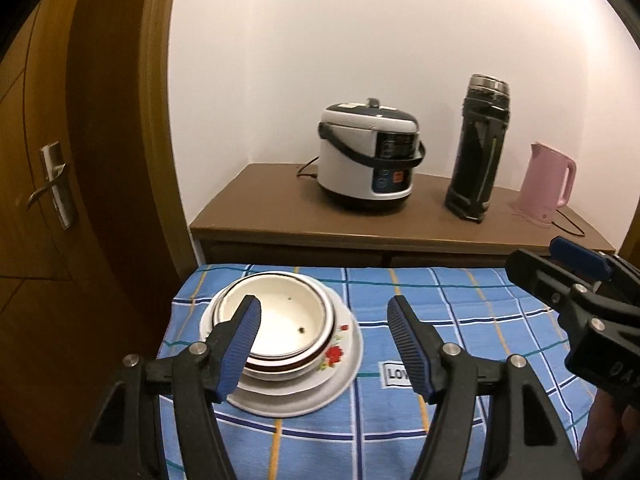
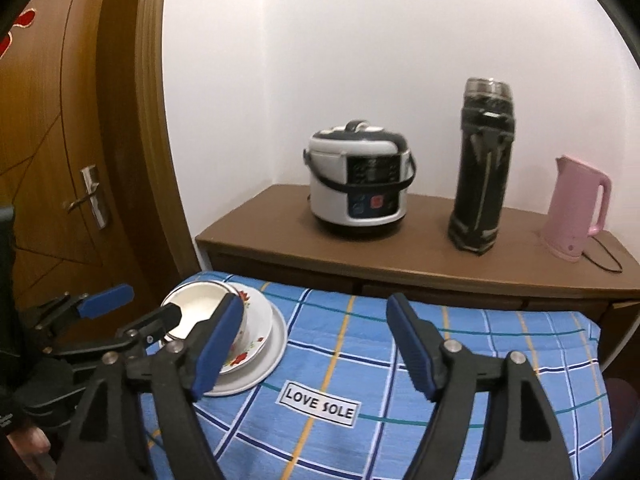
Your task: Organize plates and bowls
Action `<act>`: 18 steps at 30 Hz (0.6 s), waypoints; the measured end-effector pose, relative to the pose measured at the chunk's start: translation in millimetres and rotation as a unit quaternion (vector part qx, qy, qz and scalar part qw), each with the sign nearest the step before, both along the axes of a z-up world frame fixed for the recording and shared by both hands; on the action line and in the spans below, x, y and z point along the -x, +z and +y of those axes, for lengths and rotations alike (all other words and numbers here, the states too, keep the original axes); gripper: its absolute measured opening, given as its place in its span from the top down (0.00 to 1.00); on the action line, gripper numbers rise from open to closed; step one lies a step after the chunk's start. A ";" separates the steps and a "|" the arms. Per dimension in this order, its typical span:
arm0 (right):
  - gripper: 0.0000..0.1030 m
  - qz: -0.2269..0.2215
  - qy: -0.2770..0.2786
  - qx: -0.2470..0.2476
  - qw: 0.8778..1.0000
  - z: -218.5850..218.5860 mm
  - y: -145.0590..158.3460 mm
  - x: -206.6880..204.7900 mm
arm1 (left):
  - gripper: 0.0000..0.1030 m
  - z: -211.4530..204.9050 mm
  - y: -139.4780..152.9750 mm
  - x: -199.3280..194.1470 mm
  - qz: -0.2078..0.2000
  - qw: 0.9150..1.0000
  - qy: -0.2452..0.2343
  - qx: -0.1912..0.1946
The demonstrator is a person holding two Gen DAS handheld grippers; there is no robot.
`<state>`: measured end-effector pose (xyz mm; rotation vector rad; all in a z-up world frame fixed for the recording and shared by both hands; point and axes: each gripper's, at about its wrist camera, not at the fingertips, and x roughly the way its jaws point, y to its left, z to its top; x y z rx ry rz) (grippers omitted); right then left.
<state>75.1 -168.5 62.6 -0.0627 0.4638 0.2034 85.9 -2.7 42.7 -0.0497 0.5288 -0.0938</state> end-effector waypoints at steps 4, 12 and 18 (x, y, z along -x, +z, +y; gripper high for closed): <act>0.22 -0.011 -0.002 -0.003 1.000 -7.7 6.8 8.5 | 0.34 -8.0 5.1 4.1 -0.004 1.000 -0.003 0.002; 0.20 -0.023 -0.008 -0.003 1.000 -17.6 13.6 17.1 | 0.34 -22.0 9.7 8.1 -0.008 1.000 -0.009 -0.004; 0.19 -0.025 -0.008 -0.001 1.000 -21.5 16.1 19.6 | 0.34 -28.8 11.9 8.7 -0.008 1.000 -0.014 -0.005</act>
